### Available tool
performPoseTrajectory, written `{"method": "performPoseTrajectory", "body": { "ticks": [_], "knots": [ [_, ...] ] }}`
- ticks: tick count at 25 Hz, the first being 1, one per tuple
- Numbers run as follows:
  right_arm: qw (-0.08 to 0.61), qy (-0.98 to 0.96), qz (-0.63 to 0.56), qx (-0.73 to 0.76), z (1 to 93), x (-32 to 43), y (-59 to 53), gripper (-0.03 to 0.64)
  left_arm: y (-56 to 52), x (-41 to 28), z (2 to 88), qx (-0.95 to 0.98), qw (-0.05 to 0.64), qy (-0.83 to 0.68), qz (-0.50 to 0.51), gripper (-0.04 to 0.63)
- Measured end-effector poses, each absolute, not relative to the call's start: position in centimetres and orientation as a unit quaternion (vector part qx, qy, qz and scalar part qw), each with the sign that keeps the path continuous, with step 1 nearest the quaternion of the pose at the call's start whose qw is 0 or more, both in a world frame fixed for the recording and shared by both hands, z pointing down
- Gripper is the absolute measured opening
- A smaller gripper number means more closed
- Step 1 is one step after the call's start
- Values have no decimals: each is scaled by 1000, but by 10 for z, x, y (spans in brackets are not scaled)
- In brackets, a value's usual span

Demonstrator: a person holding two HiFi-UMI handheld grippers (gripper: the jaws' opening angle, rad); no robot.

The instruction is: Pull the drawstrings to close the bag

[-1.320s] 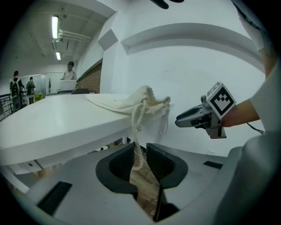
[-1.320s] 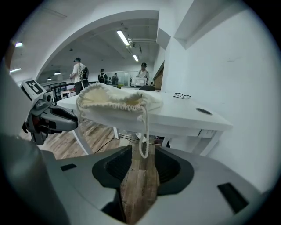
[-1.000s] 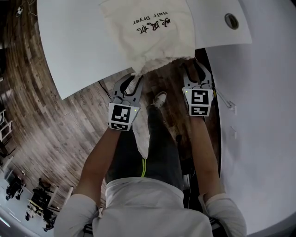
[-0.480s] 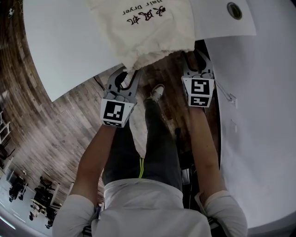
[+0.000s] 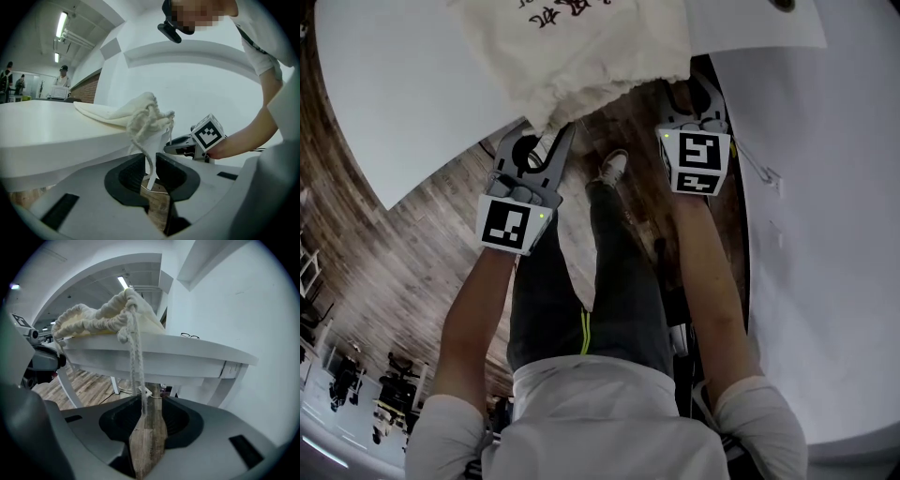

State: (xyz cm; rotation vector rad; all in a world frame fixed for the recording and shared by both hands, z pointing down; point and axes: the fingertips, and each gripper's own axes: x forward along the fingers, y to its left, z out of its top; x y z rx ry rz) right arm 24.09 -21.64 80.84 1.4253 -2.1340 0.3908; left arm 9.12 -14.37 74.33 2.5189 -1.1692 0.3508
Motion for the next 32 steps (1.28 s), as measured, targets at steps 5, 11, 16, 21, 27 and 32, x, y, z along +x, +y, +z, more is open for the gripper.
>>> {"method": "performPoseTrajectory", "body": {
  "ticks": [5, 11, 16, 21, 27, 32],
  "knots": [
    [257, -789, 141, 540, 808, 245, -222, 75, -145, 94, 747, 892, 174, -401, 119, 78],
    [241, -791, 145, 543, 804, 250, -222, 48, -144, 101, 748, 887, 199, -405, 94, 40],
    [232, -784, 139, 558, 795, 265, -222, 46, -137, 99, 730, 882, 229, -408, 58, 28],
    [227, -773, 136, 576, 789, 281, -226, 44, -125, 101, 706, 886, 231, -400, 31, 25],
    [227, -761, 128, 595, 779, 297, -226, 44, -113, 99, 685, 894, 222, -388, 16, 23],
    [225, -750, 115, 612, 761, 311, -219, 44, -117, 82, 656, 889, 247, -384, -43, 23]
  ]
}}
